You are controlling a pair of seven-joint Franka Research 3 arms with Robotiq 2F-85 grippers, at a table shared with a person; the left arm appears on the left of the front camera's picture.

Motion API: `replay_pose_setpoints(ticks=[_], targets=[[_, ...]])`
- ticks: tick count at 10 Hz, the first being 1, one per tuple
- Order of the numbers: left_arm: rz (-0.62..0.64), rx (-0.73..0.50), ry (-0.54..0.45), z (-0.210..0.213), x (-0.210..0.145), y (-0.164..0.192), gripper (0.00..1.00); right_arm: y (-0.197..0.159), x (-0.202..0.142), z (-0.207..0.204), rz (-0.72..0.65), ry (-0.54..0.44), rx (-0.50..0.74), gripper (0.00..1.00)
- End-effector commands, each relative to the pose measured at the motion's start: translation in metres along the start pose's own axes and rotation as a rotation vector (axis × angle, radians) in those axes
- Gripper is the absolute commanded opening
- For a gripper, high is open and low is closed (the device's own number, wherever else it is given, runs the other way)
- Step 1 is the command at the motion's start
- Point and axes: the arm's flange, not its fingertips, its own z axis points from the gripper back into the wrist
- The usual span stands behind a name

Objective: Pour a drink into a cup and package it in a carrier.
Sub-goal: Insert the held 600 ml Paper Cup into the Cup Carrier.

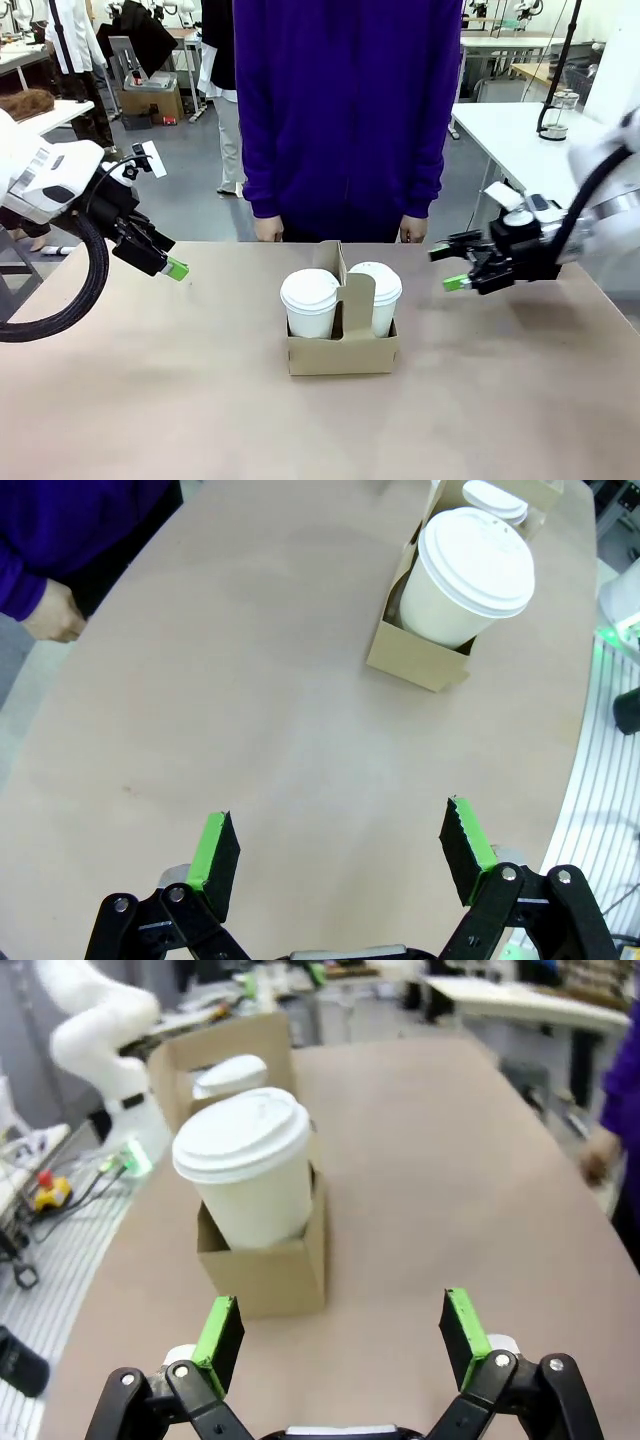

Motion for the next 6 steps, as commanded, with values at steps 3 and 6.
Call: replay_pose_setpoints(ticks=[3, 6], targets=[[0.006, -0.012, -0.018, -0.001, 0.0, 0.0, 1.0, 0.049, 0.005, 0.111, -0.343, 0.113, -0.317, 1.0], [0.006, -0.012, -0.018, -0.001, 0.0, 0.0, 1.0, 0.075, -0.007, 0.151, -0.44, 0.184, -0.475, 1.0]])
